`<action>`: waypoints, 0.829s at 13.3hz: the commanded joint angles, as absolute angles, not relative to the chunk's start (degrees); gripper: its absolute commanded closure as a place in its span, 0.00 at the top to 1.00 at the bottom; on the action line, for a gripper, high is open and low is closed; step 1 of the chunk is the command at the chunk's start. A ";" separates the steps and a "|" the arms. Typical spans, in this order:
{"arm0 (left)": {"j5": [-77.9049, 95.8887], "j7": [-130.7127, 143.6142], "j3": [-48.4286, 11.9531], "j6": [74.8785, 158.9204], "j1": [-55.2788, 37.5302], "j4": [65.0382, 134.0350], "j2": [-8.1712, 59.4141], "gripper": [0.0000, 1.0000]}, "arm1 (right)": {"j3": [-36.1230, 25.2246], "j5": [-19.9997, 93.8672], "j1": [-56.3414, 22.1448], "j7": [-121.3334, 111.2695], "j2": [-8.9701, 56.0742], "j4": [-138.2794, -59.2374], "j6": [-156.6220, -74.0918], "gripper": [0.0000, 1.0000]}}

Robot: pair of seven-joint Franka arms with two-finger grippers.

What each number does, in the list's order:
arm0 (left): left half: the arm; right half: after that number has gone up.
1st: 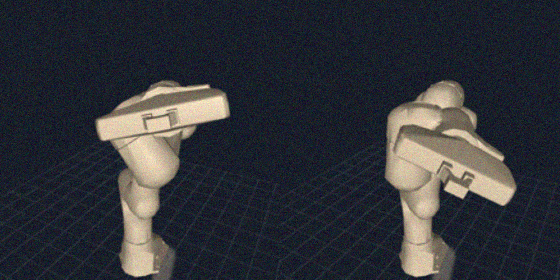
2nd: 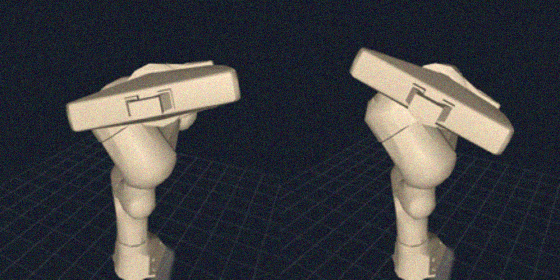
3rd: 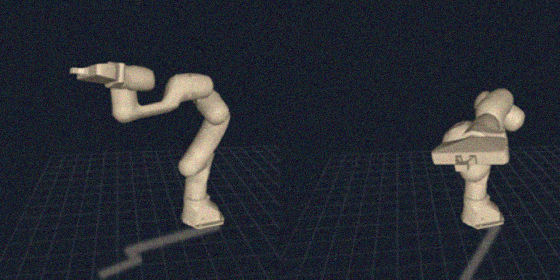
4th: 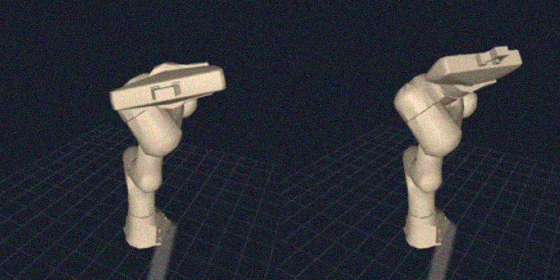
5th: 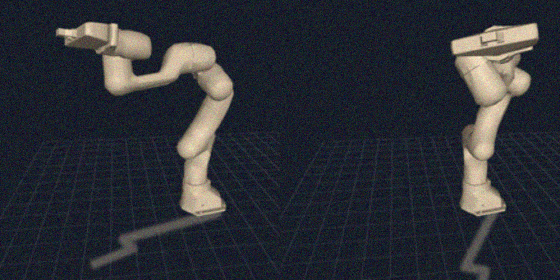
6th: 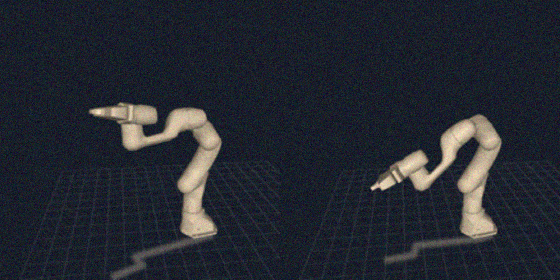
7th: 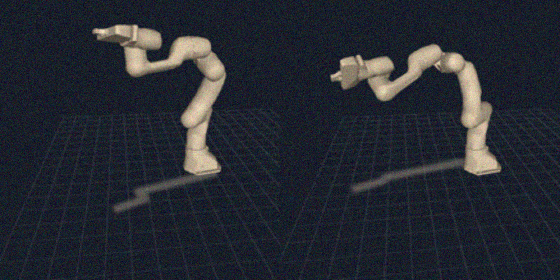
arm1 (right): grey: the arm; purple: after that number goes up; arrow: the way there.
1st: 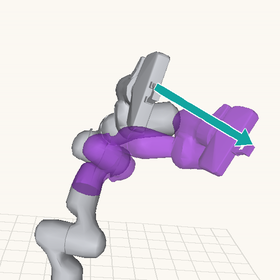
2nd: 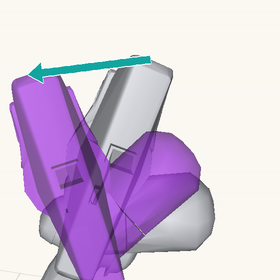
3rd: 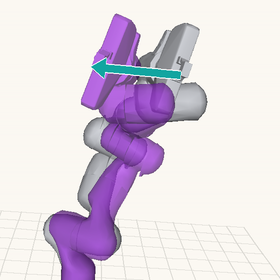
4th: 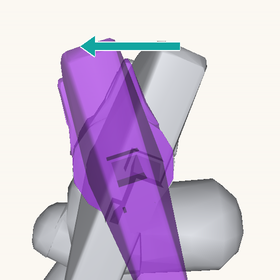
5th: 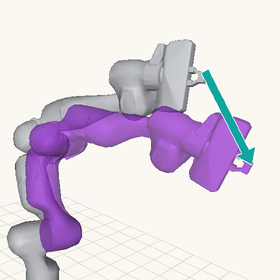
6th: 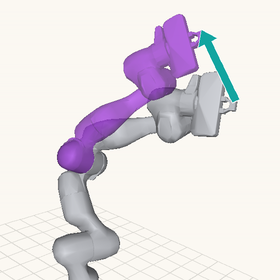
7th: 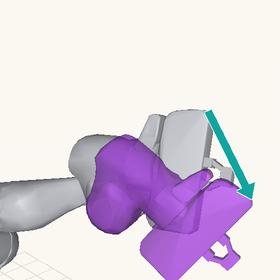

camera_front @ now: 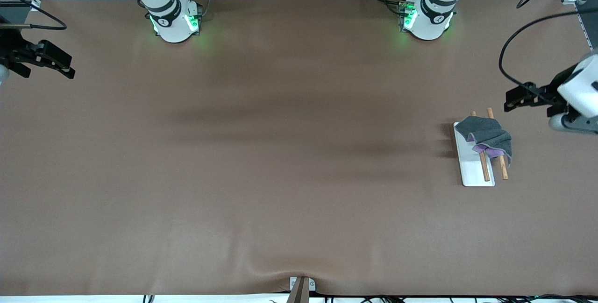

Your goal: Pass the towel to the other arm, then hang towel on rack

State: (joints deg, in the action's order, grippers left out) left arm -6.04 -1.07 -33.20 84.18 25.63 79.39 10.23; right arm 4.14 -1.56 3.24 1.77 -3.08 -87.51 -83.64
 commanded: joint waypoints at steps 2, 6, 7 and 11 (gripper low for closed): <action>-6.50 -0.88 -32.00 83.32 24.01 80.51 7.38 1.00 | 4.31 -2.38 2.99 2.28 -1.67 -84.64 -82.27 1.00; -0.29 -0.70 -14.20 82.27 9.71 82.26 4.93 1.00 | 4.39 -2.20 2.55 2.29 -1.67 -84.29 -82.27 1.00; 0.69 -0.70 -9.71 82.35 6.01 83.74 3.62 1.00 | 4.48 -2.20 2.64 2.29 -1.67 -84.29 -82.27 1.00; 0.97 4.30 -4.40 82.97 -1.05 87.62 0.09 1.00 | 4.39 -2.11 2.64 2.37 -1.67 -84.20 -82.27 1.00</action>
State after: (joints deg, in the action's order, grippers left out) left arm 0.68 1.43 -5.69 82.36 1.35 83.73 3.99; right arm 4.44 -1.56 3.01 1.77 -2.64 -86.13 -83.52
